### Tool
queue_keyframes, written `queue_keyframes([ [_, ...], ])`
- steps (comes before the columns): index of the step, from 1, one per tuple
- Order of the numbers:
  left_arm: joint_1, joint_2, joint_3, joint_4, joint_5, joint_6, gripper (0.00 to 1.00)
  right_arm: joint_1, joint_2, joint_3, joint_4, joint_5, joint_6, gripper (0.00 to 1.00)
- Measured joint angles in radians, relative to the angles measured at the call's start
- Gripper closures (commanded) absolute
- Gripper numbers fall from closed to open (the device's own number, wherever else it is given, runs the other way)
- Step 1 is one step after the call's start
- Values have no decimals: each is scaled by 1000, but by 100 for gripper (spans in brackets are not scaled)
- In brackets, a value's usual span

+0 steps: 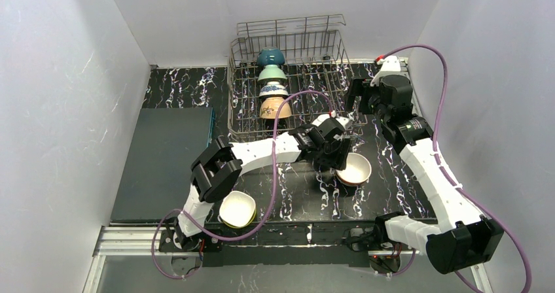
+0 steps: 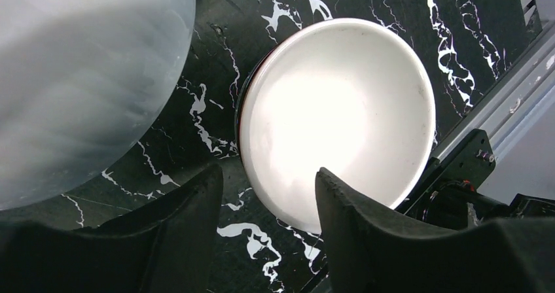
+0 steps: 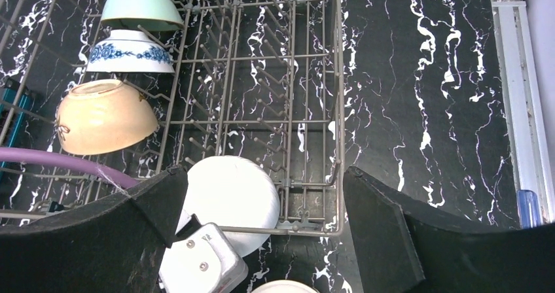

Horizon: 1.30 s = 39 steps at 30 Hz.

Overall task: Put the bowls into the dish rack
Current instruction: Pick up the bowl from the center of the board.

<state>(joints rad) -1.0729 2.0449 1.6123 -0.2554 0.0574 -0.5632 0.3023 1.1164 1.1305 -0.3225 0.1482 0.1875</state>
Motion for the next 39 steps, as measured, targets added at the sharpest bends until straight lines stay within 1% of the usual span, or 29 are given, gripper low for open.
queue_keyframes([
  [1, -2, 8, 8, -6, -2, 0, 54, 0, 0, 0, 1, 1, 0, 4],
  [5, -6, 12, 10, -23, -6, -3, 71, 0, 0, 0, 4, 7, -3, 4],
  [8, -7, 12, 10, -24, -6, -2, 80, 0, 0, 0, 5, 7, -4, 4],
  [12, -8, 12, 10, -30, -9, 3, 97, 0, 0, 0, 5, 7, -4, 4],
  [13, -7, 12, 10, -28, -9, 6, 100, 0, 0, 0, 5, 7, -4, 4],
  [18, -12, 10, 4, -21, 3, 23, 100, 0, 0, 0, 5, 5, -4, 4],
  [23, -15, -28, -49, -3, -2, 34, 100, 0, 0, 0, 6, -11, -4, 3],
  [33, -15, -181, -132, -37, -75, 84, 100, 0, 2, 0, 13, -60, 2, 4],
  [36, -6, -246, -171, -41, -71, 99, 100, 0, 8, 0, 19, -82, 6, 4],
  [39, 11, -285, -181, -44, -30, 107, 100, 0, 20, 1, 31, -107, 11, 4],
])
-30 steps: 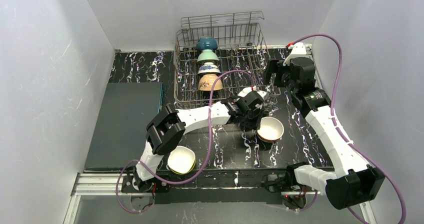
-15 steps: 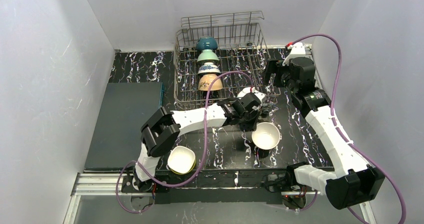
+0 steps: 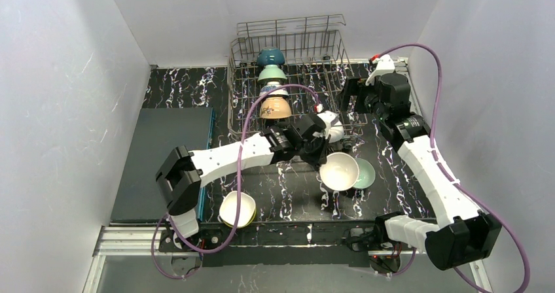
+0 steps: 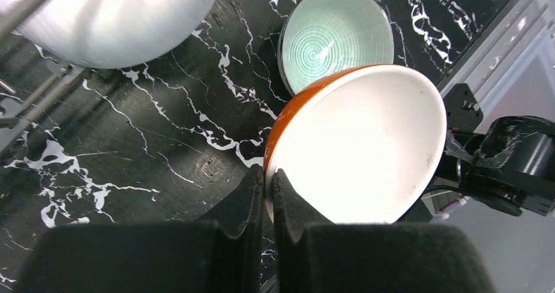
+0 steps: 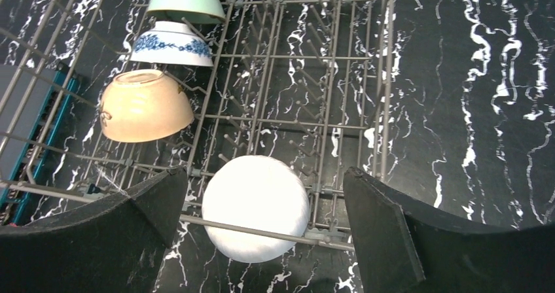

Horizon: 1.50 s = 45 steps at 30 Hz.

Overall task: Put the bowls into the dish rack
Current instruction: Pick up the bowl from the center of the board, then turn the bowl upside down on the dish rack.

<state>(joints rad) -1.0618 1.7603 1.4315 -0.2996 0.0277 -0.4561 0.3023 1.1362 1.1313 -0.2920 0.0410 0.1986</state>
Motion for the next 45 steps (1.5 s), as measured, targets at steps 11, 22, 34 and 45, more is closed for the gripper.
queue_keyframes([
  [11, 169, -98, 0, -6, 168, 2, 100, 0, 37, 11, 11, -135, 13, 1],
  [22, 421, -148, 11, 45, 326, -51, 100, 0, 114, 65, 90, -337, 100, 1],
  [34, 716, -150, -69, 277, 472, -262, 100, -1, 273, 129, 204, -548, 328, 1],
  [45, 743, -150, -69, 325, 533, -314, 100, 21, 385, 95, 533, -761, 638, 1],
])
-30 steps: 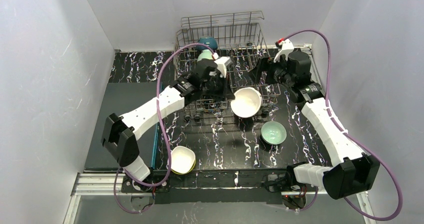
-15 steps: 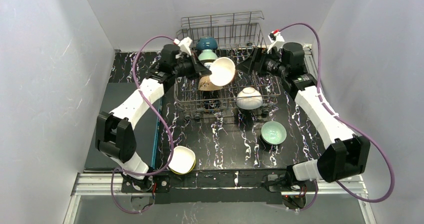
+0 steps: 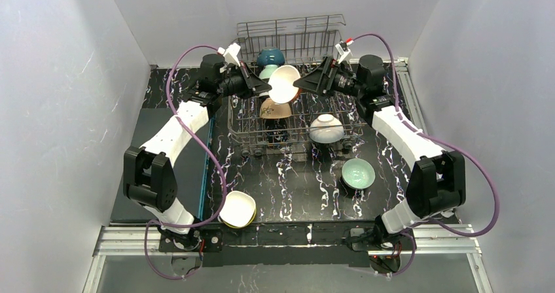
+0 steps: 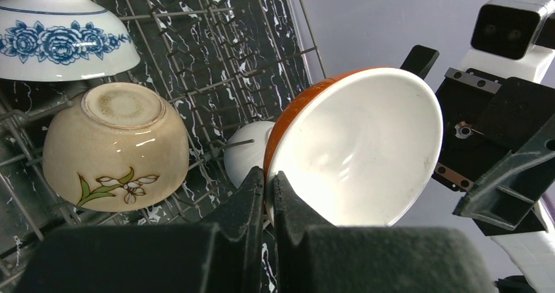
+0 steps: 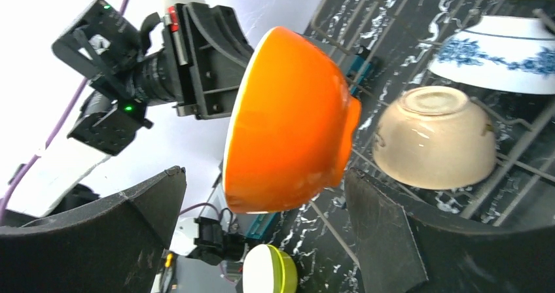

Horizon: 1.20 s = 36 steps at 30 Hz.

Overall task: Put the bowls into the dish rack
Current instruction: Turn the bowl upside down on the dish rack.

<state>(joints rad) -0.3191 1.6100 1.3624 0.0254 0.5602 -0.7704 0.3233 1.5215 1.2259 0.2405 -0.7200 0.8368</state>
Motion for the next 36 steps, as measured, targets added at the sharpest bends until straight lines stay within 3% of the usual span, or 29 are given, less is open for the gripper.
queue_keyframes([
  [17, 2, -17, -13, 5, 9, -13, 100, 28, 58, -3, 73, -28, 109, 2],
  [23, 2, -31, -20, 5, 11, -19, 100, 46, 79, -13, 137, -45, 160, 10],
  [28, 2, -40, -41, 5, 18, -24, 100, 52, 89, -14, 176, -47, 185, 28],
  [31, 4, -47, -47, 6, 20, -26, 100, 49, 89, -17, 175, -42, 179, 52],
  [34, 4, -51, -48, 4, 17, -25, 100, 49, 89, -18, 175, -42, 167, 84],
  [36, 4, -51, -52, 3, 15, -22, 94, 50, 89, -18, 168, -40, 150, 97],
])
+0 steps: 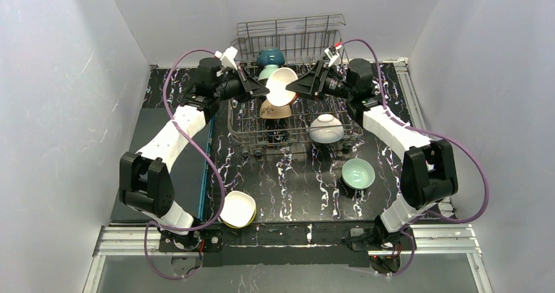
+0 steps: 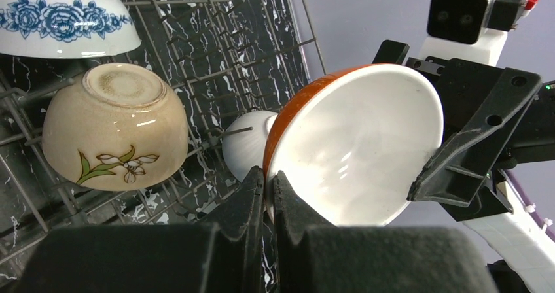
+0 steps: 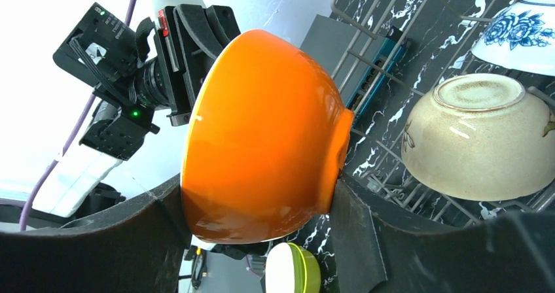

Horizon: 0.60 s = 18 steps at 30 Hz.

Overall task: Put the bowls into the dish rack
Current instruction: Turn the bowl upside down on the dish rack.

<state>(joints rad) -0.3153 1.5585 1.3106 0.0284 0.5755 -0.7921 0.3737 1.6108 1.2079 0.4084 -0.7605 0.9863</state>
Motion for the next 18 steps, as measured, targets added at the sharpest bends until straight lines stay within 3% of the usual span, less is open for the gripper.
queue_keyframes([
  [9, -1, -1, -14, -7, 6, 18, 54, 6, -1, 17, -112, 10, -128, 99],
  [13, -2, -7, -14, -1, 11, 29, 45, 5, -1, 47, -227, 35, -221, 99],
  [18, -3, -20, -14, -12, 7, 56, 40, -3, -2, 85, -362, 105, -349, 99],
])
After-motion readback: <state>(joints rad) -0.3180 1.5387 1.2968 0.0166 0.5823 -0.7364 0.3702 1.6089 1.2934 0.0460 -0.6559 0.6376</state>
